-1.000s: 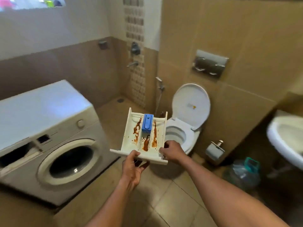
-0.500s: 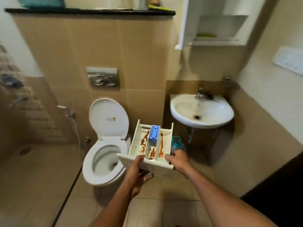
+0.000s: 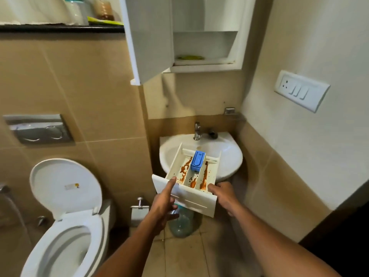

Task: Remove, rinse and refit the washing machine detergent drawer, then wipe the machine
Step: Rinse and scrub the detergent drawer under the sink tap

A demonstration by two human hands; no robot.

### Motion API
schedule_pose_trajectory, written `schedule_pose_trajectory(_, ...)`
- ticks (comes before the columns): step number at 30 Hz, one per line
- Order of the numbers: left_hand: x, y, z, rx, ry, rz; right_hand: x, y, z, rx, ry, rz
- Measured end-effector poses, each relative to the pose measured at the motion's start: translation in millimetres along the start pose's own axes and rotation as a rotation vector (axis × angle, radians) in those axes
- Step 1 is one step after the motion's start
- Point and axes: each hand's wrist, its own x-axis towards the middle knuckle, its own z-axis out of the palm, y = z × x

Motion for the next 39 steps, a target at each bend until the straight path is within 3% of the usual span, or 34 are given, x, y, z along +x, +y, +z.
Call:
schedule_pose_trajectory(6, 72, 46, 73, 0.029, 0.039, 0.014, 69, -9, -34, 0.179, 0.063, 0.101)
schedule_pose_trajectory(15, 198, 110, 116, 0.198, 0.042, 0.008, 150, -18, 3, 0.486, 0.243, 0.338)
schedule_pose_trajectory(20, 272, 145, 111, 0.291, -0.019, -0.026, 195, -38, 2, 0.514, 0.126, 0.377)
schedule_pose_trajectory(24, 314, 154, 94, 0.303, -0.026, -0.091, 220, -63, -28, 0.273, -0.179, 0.494)
schedule_pose_trajectory(27, 334, 149, 80, 0.329, -0.035, -0.150, 241, -84, -53, 0.001, -0.325, 0.475)
schedule_pose_trajectory(36, 361, 128, 95, 0.179, -0.032, -0.146, 398, -167, -51, -0.503, -0.170, -0.051)
schedule_pose_trajectory(39, 360, 126, 107, 0.124, -0.007, -0.147, 447, -179, -21, -0.770, -0.238, -0.229)
